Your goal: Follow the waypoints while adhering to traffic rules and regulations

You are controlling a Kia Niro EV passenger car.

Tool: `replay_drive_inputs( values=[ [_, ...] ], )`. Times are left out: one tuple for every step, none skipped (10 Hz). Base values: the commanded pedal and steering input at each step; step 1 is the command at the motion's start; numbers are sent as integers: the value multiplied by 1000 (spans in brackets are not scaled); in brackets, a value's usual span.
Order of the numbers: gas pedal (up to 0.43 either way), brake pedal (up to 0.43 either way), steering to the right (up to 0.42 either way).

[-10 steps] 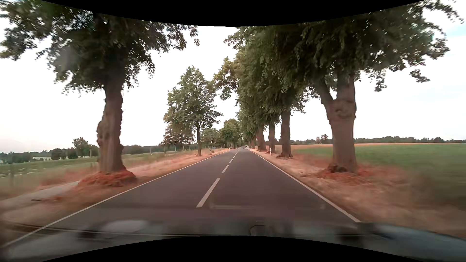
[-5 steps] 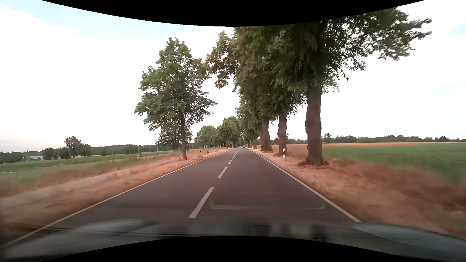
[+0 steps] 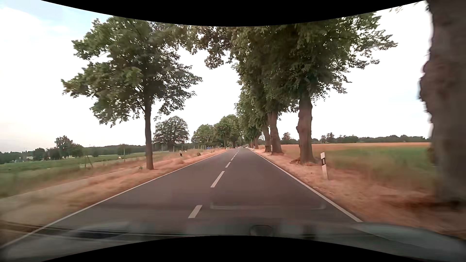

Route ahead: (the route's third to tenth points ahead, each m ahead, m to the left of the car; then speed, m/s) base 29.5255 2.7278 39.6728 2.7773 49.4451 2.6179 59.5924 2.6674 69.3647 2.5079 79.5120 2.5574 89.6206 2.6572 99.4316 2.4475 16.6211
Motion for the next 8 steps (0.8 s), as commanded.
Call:
replay_drive_inputs(
  values=[
    [390,0,-3],
    [390,0,-3],
    [390,0,-2],
    [390,0,-3],
    [398,0,-3],
    [398,0,-3],
    [398,0,-3],
    [398,0,-3]
  ],
)
